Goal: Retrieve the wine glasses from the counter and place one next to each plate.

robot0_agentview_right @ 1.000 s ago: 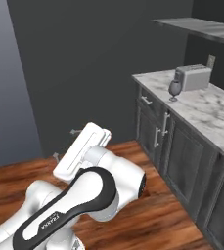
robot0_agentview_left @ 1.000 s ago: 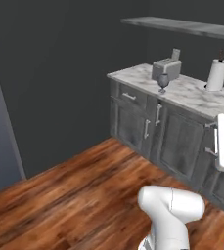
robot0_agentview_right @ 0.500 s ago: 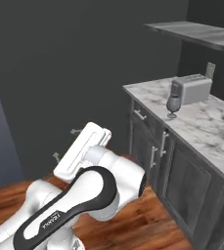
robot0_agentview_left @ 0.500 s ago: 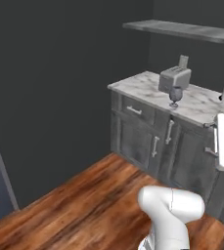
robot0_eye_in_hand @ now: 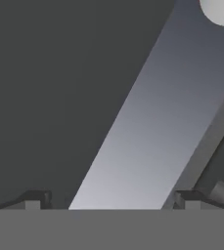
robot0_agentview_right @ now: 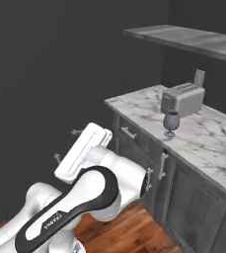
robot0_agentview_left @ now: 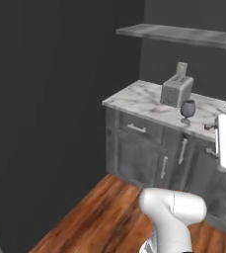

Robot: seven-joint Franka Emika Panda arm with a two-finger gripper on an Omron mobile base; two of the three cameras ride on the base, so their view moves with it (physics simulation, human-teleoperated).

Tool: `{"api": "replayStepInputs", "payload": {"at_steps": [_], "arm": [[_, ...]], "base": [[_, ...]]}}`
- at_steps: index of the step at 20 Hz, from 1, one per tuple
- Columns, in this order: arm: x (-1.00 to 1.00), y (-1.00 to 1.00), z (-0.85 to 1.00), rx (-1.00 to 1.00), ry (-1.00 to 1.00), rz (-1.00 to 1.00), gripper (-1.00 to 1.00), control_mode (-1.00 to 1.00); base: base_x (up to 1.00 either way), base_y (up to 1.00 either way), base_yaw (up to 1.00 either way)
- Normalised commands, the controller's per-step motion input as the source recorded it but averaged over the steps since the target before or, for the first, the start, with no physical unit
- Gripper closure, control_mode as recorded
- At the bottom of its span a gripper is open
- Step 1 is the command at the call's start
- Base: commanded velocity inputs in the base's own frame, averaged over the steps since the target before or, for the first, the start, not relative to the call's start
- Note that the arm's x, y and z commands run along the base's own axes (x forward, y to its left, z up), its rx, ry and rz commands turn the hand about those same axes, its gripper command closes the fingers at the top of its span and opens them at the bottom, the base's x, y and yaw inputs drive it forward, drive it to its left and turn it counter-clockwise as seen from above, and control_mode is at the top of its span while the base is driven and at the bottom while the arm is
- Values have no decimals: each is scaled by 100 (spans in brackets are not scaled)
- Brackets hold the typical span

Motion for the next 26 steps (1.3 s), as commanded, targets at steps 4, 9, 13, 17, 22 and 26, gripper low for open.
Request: {"api": "replayStepInputs", "payload": {"at_steps": [4, 9, 13, 17, 22, 26], "arm": [[0, 0, 0, 0, 0, 0, -100, 100], [0, 0, 0, 0, 0, 0, -100, 100], [0, 0, 0, 0, 0, 0, -100, 100], [0, 0, 0, 0, 0, 0, -100, 100], [0, 0, 0, 0, 0, 0, -100, 100], [0, 0, 0, 0, 0, 0, -100, 100]], "base": [[100, 1, -56], [65, 0, -73], [26, -11, -81], [65, 21, -66], [54, 82, -21], [28, 71, -12]]}}
